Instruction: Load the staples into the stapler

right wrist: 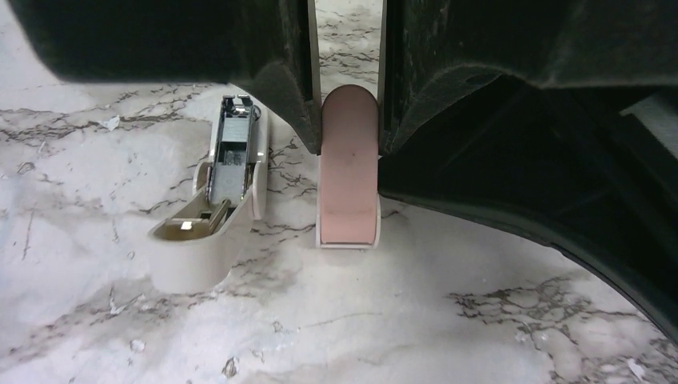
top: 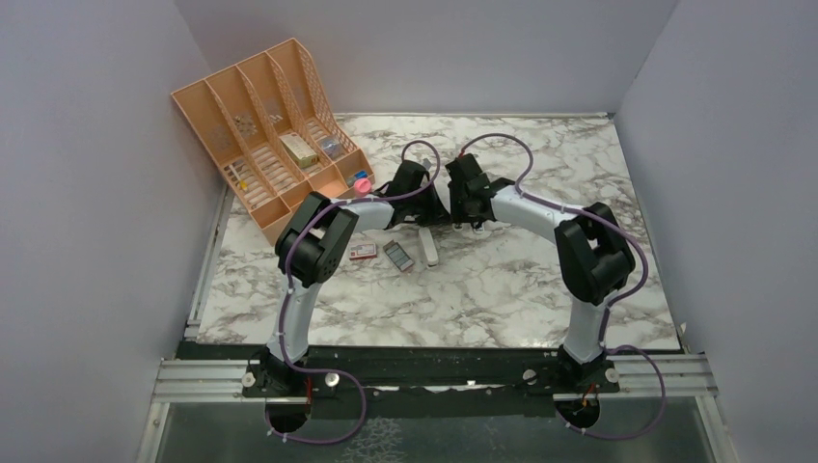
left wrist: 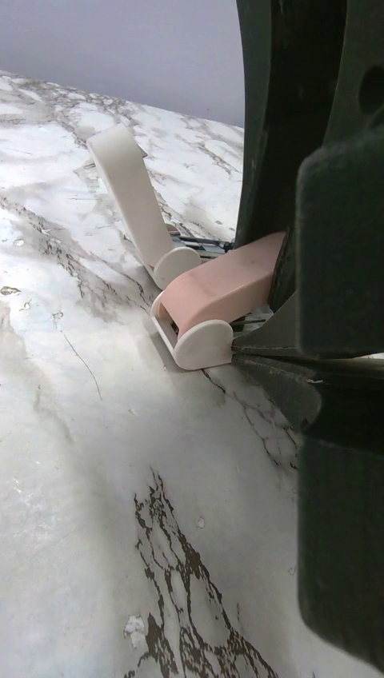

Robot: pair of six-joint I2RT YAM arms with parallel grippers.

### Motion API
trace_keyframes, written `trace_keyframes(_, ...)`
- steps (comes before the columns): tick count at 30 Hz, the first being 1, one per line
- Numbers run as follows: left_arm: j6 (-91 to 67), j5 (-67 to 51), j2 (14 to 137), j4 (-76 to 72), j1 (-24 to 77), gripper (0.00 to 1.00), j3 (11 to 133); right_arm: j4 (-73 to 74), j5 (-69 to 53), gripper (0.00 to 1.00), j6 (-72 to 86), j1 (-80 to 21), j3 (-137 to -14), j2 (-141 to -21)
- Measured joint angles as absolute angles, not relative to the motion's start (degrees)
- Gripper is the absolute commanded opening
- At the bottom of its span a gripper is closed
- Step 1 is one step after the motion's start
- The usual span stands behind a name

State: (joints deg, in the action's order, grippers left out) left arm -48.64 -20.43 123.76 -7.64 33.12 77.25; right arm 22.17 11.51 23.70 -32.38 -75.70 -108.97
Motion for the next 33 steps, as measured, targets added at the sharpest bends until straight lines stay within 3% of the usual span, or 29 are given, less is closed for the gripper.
trace_keyframes(33, -44.0, -17.0, 119.2, -2.5, 32.7, 0.06, 76.6, 22.2, 14.8, 0.26, 25.5, -34.2, -75.1, -110.4)
